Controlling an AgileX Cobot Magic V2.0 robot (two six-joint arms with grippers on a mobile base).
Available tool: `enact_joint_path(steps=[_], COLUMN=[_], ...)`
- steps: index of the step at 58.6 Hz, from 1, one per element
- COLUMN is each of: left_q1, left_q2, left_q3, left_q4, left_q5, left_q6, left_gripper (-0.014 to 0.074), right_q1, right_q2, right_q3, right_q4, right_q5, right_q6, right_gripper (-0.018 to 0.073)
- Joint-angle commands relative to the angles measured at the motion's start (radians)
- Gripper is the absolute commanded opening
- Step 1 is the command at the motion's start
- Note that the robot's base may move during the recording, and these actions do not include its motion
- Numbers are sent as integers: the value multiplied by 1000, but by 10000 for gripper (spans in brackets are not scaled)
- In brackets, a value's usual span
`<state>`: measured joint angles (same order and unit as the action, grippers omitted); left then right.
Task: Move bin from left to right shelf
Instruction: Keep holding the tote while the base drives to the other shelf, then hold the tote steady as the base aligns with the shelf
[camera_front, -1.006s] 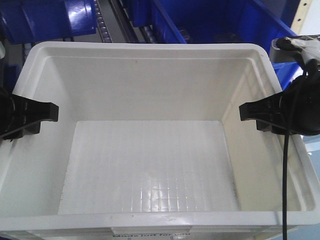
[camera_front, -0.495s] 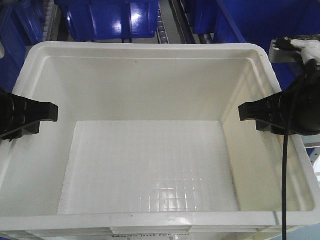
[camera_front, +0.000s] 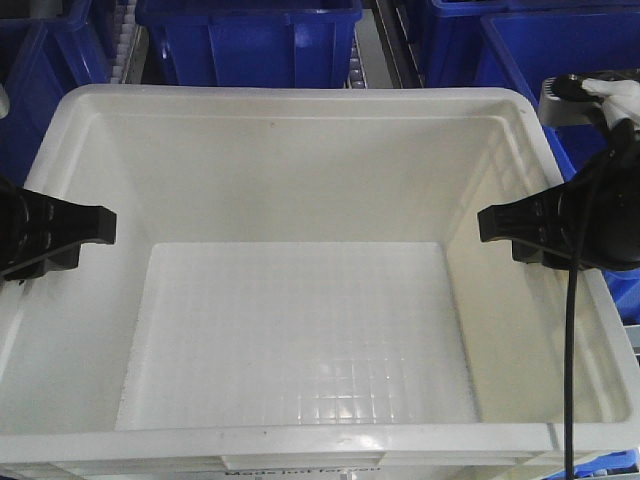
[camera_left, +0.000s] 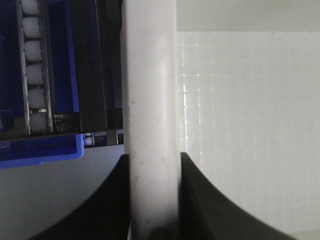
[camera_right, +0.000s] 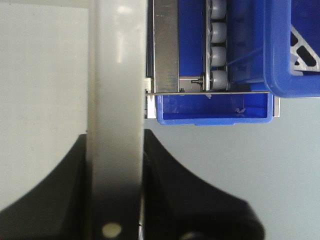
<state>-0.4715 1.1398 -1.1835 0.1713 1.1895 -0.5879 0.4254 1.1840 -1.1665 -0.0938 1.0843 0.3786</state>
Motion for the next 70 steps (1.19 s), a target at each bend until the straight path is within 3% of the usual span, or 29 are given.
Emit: enact_joint_path(steps=[1,70], left_q1=[1,1], left_q2=[-31,-31], left_q3=[-38,-38], left_q4=[58,58], left_q5=[-59,-59], left_q6=[18,18], left_gripper=[-6,-6], right_q1=[-7,-7], right_q2=[-30,-30], right_q3=[-39,-39], right_q4=[-78,-78], right_q5=[-77,-77], right_q6=[7,7], right_gripper=[-3,-3])
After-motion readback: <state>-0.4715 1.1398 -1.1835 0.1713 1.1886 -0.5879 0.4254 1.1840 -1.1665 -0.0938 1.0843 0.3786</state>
